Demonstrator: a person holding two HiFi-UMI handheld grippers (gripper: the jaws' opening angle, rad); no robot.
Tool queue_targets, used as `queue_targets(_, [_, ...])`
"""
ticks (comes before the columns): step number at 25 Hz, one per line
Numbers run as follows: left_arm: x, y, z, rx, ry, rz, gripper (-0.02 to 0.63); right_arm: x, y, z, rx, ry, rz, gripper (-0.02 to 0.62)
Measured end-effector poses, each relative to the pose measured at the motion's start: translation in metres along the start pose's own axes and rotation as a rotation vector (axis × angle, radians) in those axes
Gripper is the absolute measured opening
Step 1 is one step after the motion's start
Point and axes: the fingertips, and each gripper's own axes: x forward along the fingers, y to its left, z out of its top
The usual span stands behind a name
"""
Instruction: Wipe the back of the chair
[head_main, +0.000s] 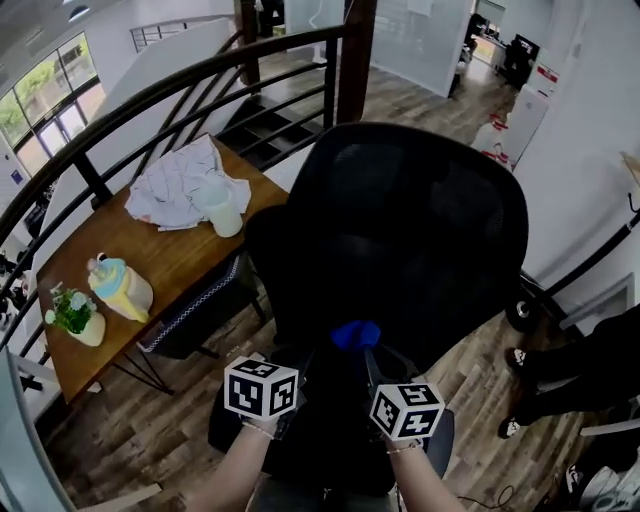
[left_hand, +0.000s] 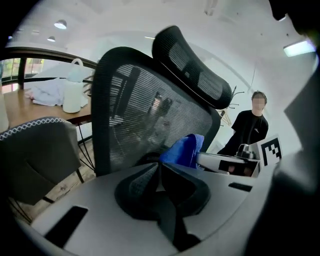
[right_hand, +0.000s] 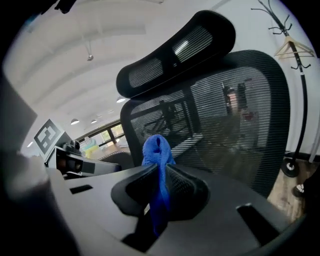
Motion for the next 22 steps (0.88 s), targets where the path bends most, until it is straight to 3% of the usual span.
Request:
queue_targets(6, [-0.031, 0.053, -0.003, -0.064, -0.034, 0.073, 0.034, 0.054, 0.063, -0.009, -0.049, 0.053, 0.111, 0.058])
queue_targets(12, [-0.049, 0.091, -0.006, -0.114, -0.062, 0.124, 0.034, 0.099, 0.100, -0.013, -0.072, 0.086, 0.168, 0.058])
queue_targets(22, [-0.041, 0.109, -0.014, -0.118, -0.031, 0.125, 0.034, 0.129, 0.094, -0.029, -0.041, 0.123, 0.130, 0.058])
